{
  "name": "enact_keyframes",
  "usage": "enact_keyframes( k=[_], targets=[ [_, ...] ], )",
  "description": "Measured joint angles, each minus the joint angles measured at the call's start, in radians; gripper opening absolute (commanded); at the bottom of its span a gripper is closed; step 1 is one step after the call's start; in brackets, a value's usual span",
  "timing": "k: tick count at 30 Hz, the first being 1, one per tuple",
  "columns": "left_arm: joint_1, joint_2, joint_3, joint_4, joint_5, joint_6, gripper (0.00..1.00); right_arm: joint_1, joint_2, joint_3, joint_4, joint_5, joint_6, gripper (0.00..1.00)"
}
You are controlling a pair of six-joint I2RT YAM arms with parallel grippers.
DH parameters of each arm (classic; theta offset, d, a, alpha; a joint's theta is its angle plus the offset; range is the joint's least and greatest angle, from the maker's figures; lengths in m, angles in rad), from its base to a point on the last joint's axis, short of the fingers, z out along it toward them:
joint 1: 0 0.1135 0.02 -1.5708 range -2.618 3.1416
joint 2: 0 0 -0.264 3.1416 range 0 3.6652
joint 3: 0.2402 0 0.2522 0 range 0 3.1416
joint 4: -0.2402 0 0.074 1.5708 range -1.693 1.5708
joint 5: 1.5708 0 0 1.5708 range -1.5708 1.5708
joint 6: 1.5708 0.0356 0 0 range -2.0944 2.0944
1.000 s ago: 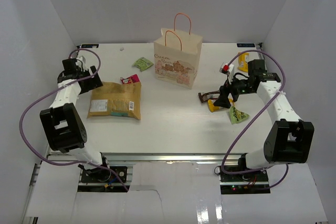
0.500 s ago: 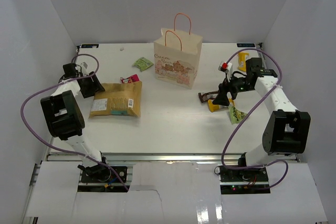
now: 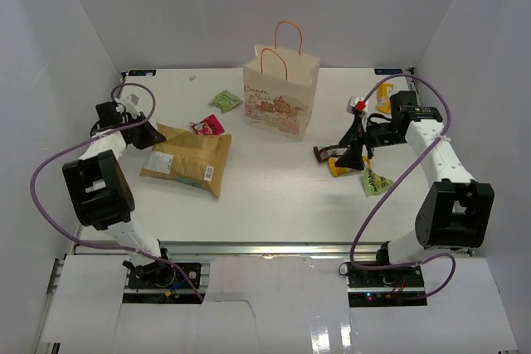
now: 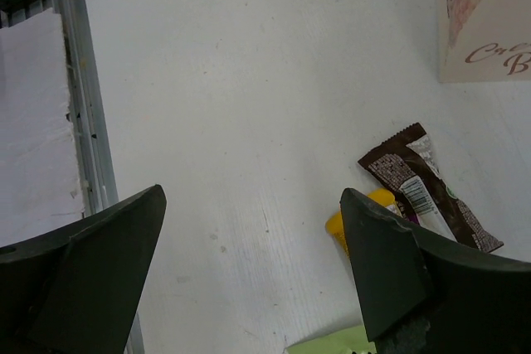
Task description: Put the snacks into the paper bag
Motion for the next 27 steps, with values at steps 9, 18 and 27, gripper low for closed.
enact_keyframes(
  k=[9, 18, 27],
  targets=[
    [-0.035, -0.296, -0.113, 0.193, 0.183, -0.05, 0.0, 0.138, -0.112, 0.057, -0.026, -0.034, -0.031, 1.0],
    [-0.316, -0.443, -0.184, 0.32, 0.242, -0.06, 0.0, 0.559, -0.101, 0.191, 0.293, 0.259, 0.505, 0.95],
    [-0.407, -0.658, -0.277, 0.365, 0.264, -0.12, 0.0, 0.694, 0.108, 0.402, 0.476, 0.557, 0.936, 0.97]
  ],
)
